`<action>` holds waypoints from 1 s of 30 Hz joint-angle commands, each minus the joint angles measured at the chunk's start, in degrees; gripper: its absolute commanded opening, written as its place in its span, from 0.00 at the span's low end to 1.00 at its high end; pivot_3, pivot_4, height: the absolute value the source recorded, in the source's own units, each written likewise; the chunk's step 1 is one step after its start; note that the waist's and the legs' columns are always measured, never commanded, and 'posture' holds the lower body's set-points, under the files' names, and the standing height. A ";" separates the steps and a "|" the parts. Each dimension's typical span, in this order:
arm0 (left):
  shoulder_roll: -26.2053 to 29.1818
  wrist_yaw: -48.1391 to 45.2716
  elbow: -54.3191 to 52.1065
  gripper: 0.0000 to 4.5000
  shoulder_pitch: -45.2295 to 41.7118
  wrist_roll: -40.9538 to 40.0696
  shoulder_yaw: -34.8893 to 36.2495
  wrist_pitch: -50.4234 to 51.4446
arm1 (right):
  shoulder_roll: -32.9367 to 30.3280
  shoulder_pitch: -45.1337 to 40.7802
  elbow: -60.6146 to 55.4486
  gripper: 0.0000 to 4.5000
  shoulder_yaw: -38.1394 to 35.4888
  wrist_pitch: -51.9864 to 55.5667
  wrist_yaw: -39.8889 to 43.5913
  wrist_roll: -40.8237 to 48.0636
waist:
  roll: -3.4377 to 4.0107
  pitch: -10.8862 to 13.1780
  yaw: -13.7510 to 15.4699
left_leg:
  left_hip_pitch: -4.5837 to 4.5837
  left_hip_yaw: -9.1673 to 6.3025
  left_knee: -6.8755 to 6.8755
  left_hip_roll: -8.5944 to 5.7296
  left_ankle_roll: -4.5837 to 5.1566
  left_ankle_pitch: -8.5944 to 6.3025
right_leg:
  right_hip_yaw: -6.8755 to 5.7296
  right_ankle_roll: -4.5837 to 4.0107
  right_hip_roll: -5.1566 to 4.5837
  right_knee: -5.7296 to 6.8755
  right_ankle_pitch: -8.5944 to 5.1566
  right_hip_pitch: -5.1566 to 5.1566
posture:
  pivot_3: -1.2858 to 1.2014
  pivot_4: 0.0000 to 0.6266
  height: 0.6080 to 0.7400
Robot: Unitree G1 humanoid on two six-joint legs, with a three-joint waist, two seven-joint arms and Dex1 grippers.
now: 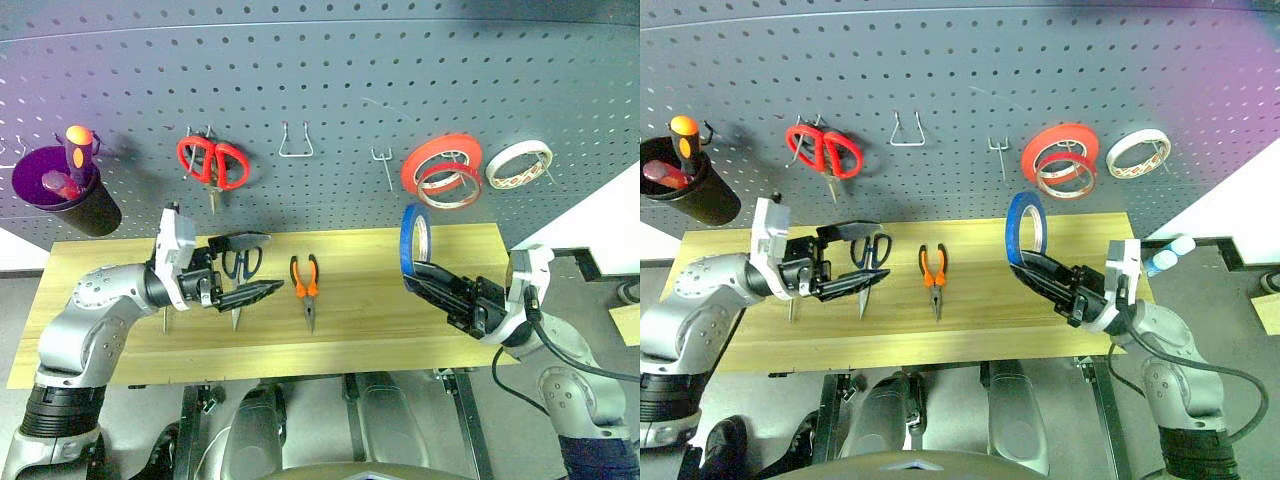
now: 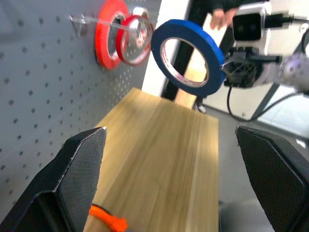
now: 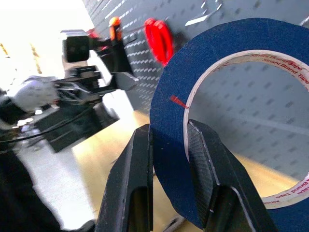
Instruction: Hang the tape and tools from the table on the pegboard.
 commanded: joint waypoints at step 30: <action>1.58 5.19 -9.80 1.00 3.13 -6.80 5.85 4.33 | 7.54 -10.35 10.23 0.15 6.26 -15.38 -5.32 -16.29 | -0.27 -1.44 0.27 | 0.07 0.00 0.00 -0.01 -0.10 0.07 | 0.09 -0.11 0.05 0.11 0.05 -0.02 | 0.47 0.37 0.95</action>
